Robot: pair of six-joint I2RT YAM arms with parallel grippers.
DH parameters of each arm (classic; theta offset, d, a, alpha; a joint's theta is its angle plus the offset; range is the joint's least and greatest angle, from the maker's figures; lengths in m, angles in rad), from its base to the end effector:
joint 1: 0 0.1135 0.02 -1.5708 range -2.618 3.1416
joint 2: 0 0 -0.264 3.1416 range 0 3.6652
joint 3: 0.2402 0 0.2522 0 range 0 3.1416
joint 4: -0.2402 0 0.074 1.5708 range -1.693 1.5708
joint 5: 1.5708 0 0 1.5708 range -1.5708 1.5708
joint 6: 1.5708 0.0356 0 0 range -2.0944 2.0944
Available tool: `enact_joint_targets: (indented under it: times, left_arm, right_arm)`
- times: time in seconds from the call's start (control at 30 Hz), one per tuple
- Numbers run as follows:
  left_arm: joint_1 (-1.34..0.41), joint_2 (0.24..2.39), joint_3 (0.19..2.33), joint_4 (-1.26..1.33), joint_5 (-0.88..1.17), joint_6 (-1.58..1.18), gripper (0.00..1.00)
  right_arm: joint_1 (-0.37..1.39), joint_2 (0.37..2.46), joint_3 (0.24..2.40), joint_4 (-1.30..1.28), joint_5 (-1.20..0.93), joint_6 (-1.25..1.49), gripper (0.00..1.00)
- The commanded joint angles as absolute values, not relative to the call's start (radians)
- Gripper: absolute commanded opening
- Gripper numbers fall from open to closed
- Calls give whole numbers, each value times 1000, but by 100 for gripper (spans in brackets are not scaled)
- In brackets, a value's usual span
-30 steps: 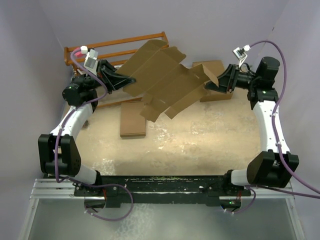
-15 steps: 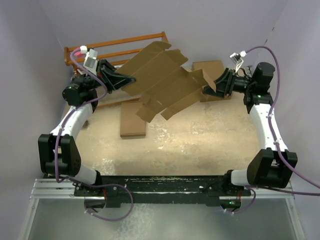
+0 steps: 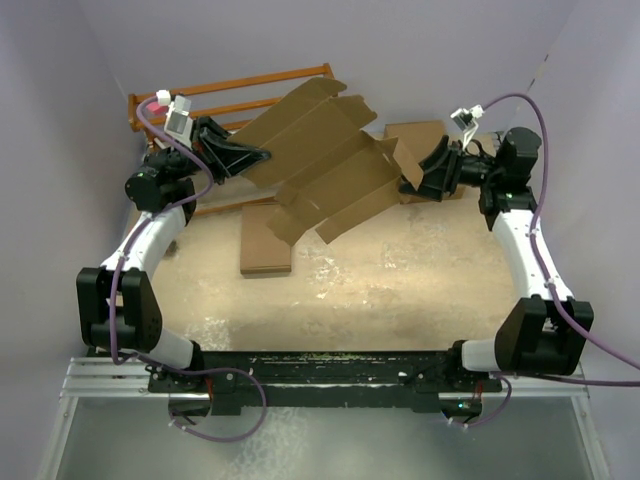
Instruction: Fold the paper box
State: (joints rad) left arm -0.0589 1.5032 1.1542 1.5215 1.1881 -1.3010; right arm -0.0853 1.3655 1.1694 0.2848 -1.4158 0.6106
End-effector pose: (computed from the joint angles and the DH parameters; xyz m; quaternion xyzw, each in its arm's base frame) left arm 0.2843 -0.0498 0.4300 0.3508 0.4526 -0.5968 0.5620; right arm 0.2992 0.0097 0.3901 -0.2761 0.6457 0.5694 0.4273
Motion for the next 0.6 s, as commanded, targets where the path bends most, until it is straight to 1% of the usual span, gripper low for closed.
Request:
enact_joint_targets:
  times: [0.0, 0.27, 0.57]
  left_arm:
    - [-54, 1499, 1171, 1651, 1125, -1309, 4]
    - [-54, 1499, 1144, 1650, 1079, -1291, 4]
    - [-54, 1505, 1105, 1650, 1042, -1278, 4]
  right_arm:
    - [-74, 1342, 1165, 368, -1442, 610, 72]
    - [-64, 1349, 1109, 524, -1427, 610, 72]
    - [-53, 1357, 1081, 626, -1412, 610, 72]
